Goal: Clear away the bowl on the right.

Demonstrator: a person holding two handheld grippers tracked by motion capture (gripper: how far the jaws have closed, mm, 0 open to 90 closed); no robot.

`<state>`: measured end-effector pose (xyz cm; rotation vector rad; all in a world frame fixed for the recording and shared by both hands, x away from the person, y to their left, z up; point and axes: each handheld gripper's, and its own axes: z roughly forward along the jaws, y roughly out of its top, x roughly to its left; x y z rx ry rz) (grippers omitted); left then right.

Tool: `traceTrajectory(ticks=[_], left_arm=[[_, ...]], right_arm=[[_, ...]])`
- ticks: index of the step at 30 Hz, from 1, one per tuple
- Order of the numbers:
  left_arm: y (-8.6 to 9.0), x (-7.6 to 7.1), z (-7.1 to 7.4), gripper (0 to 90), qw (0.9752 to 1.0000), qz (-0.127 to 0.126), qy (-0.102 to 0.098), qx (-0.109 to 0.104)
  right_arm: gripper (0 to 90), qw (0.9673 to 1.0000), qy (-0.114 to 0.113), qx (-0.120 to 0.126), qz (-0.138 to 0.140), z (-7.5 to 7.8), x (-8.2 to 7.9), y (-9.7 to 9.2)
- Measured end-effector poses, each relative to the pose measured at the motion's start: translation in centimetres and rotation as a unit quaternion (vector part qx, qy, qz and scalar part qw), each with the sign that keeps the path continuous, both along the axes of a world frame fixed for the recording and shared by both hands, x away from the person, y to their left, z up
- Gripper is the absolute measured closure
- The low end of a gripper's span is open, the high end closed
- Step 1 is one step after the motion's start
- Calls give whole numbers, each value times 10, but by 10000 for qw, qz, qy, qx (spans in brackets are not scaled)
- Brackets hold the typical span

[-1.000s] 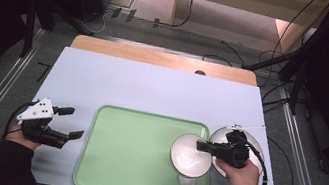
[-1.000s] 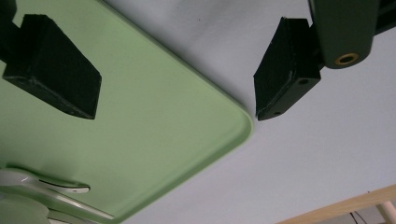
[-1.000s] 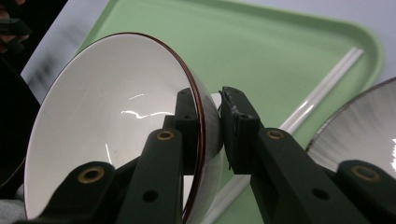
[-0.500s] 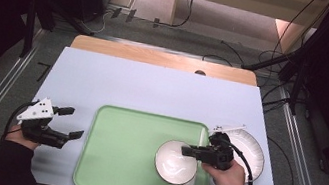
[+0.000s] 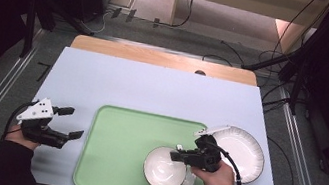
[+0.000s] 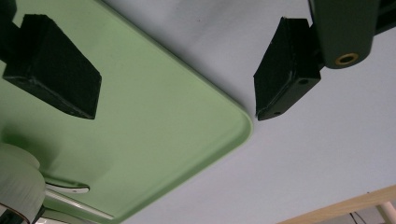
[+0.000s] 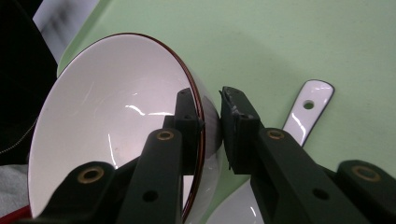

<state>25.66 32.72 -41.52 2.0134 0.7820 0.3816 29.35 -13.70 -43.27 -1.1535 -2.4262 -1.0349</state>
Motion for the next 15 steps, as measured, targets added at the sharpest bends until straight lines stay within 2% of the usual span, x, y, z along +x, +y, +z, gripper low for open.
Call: traceTrajectory(ticks=[5, 15], left_arm=[[0, 0, 0, 150, 10000, 3, -5, -7], [0, 0, 0, 150, 10000, 11, -12, -20]], right_arm=[[784, 9999, 3, -72, 116, -3, -1, 5], [782, 9996, -7, -235, 153, -8, 1, 8]])
